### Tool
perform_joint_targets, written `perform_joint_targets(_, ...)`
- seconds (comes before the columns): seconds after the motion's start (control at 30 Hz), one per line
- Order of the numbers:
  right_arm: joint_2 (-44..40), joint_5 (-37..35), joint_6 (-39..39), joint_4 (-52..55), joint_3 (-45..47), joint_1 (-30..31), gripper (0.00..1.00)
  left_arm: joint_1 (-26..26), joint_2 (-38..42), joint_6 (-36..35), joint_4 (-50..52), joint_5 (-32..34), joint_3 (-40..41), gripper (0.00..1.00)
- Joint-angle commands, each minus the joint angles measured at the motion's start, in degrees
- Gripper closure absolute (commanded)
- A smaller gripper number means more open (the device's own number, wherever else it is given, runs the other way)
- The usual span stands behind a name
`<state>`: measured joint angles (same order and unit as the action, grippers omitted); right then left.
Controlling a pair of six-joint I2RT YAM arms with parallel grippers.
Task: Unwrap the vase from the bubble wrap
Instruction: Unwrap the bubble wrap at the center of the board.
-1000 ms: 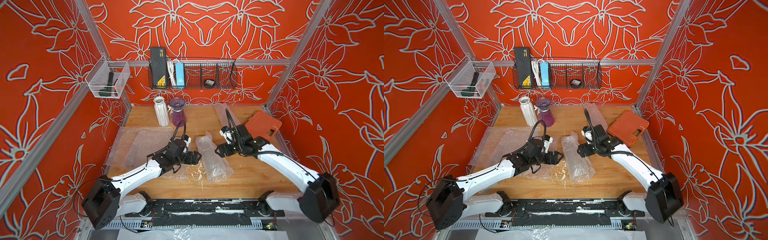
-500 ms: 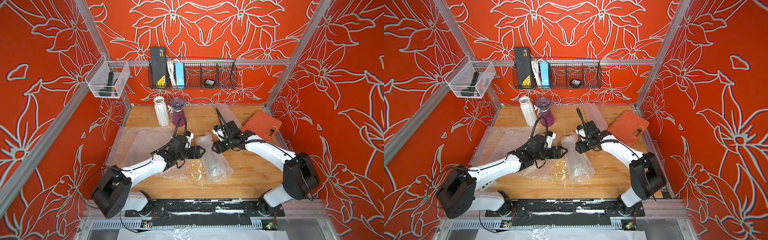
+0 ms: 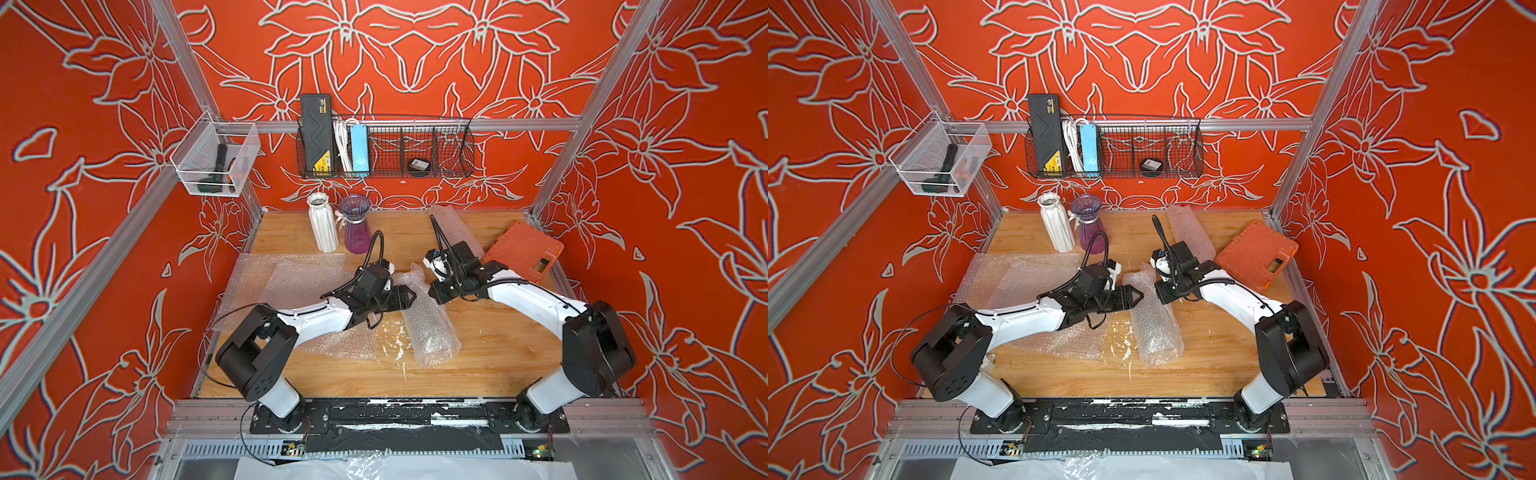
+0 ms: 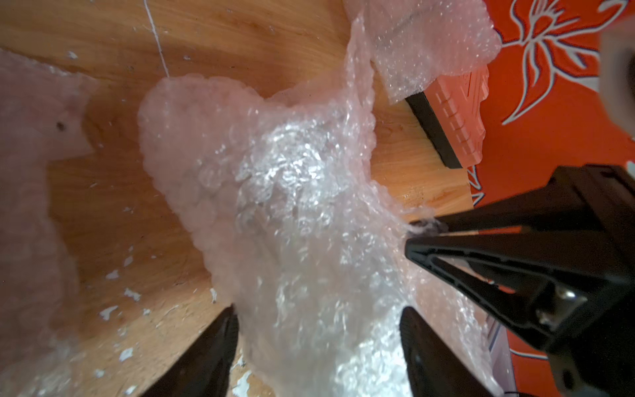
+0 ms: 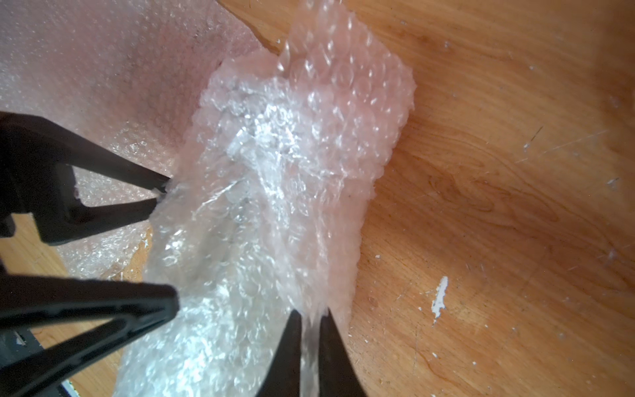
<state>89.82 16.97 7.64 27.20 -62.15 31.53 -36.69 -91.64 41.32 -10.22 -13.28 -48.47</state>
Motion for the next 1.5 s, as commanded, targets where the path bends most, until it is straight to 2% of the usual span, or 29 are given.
perform_joint_targets(0.0, -2.11, -0.01, -0.43, -0.72, 1.59, 0.28, 0.98, -0.37, -1.89, -0.28, -0.07, 1.96, -1.92, 0.33)
perform_joint_targets(0.03, -2.82, -0.01, -0.33, -1.15, 2.25, 0.28, 1.0, -0.33, -2.13, -0.05, -0.49, 2.22, -1.75, 0.37)
perform_joint_targets(0.1, -4.83, 0.25, -0.12, -2.82, 4.13, 0.25, 1.0, -0.33, -2.4, 0.16, -1.24, 2.12, -1.09, 0.54)
perform_joint_targets(0.23, -9.13, -1.8, 1.07, -4.97, 7.84, 0.19, 1.0, -0.4, -2.09, 0.16, -1.78, 2.18, 0.2, 0.78)
perform_joint_targets(0.4, -12.28, -5.93, 2.29, -4.77, 10.98, -0.57, 1.0, -0.4, -0.62, -1.37, -0.57, 4.3, 1.74, 0.98)
perform_joint_targets(0.5, -14.41, -7.85, 4.47, -5.62, 13.72, -2.51, 1.0, -0.3, 0.53, -2.91, 0.67, 5.96, 2.51, 1.0)
perform_joint_targets(0.7, -18.67, -3.25, 9.46, -10.32, 20.7, -10.09, 1.0, 0.08, 3.05, -4.22, 1.34, 8.82, 5.04, 1.0)
perform_joint_targets(0.87, -22.49, -4.56, 10.33, -9.12, 22.02, -10.95, 1.0, 0.14, 4.58, -5.56, 2.16, 9.62, 5.6, 1.0)
perform_joint_targets(0.93, -23.28, -4.71, 10.62, -8.7, 22.65, -11.22, 0.92, 0.45, 5.31, -6.5, 3.12, 10.09, 5.38, 0.89)
perform_joint_targets(1.03, -25.56, -5.06, 10.51, -7.1, 23.19, -11.4, 0.76, 1.78, 7.22, -7.43, 7.31, 11.44, 3.89, 0.67)
perform_joint_targets(1.17, -31.17, -7.33, 9.41, -3.1, 21.98, -11.42, 0.51, 0.85, 13.12, -11.34, 14.62, 16.24, -1.5, 0.33)
perform_joint_targets(1.2, -32.41, -7.97, 8.75, -1.34, 21.01, -11.4, 0.43, -0.16, 14.81, -12.61, 16.54, 17.6, -3.17, 0.28)
perform_joint_targets(1.3, -34.51, -9.04, 6.86, 3.3, 17.73, -11.31, 0.3, -4.45, 17.71, -14.68, 21.47, 18.2, -7.45, 0.23)
perform_joint_targets(1.4, -34.53, -6.72, 6.09, 5.0, 16.19, -11.31, 0.25, -11.48, 18.27, -13.82, 23.72, 17.76, -9.9, 0.22)
perform_joint_targets(1.47, -33.1, -4.19, 6.14, 5.13, 15.92, -11.31, 0.24, -15.28, 17.88, -11.57, 22.51, 15.18, -9.8, 0.22)
